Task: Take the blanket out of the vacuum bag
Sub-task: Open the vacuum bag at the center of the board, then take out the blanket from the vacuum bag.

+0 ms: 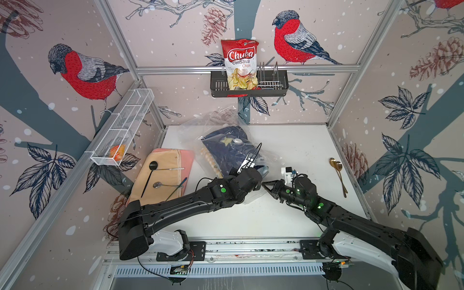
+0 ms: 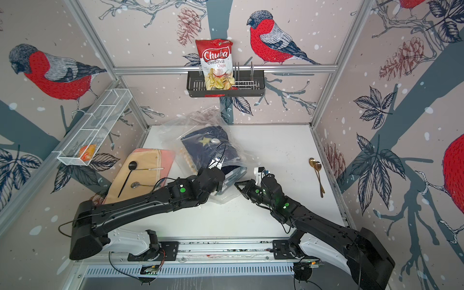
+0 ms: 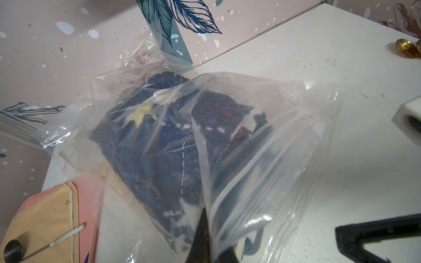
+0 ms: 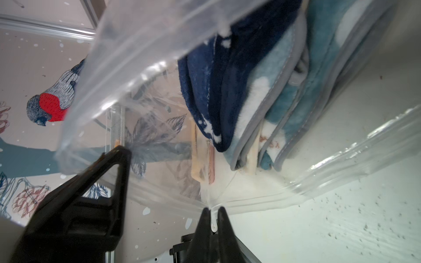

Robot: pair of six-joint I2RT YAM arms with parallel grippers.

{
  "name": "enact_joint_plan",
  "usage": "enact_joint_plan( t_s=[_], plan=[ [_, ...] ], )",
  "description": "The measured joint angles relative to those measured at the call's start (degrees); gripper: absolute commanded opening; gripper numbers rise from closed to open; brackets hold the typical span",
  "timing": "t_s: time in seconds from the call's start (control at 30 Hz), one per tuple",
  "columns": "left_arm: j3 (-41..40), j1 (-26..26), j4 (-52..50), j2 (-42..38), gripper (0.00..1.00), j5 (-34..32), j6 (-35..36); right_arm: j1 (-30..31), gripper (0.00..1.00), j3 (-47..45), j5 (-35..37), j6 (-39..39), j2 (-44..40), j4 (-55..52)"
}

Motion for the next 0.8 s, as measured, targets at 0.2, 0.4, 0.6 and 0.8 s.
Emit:
enact_joint_plan(
  t_s=[0.2, 0.4, 0.6, 0.8],
  plan=[
    [1.11, 0.15, -0.13, 0.17, 0.0, 1.77, 0.33, 1.73, 0.1, 0.79, 5.31, 1.38, 7.52, 5.01],
    [3.13, 0.66, -0.5, 1.14, 0.0, 3.3, 0.13, 7.45, 0.1, 3.28, 9.05, 0.13, 13.6, 7.19],
    [4.39, 1.49, -1.09, 1.6, 0.0, 4.76, 0.0, 10.97, 0.12, 3.89, 9.6, -0.59, 19.26, 7.98],
    [4.9, 1.7, -1.49, 1.6, 0.0, 6.23, 0.11, 6.29, 0.12, 10.56, 4.37, -4.9, 23.89, 8.79]
  ],
)
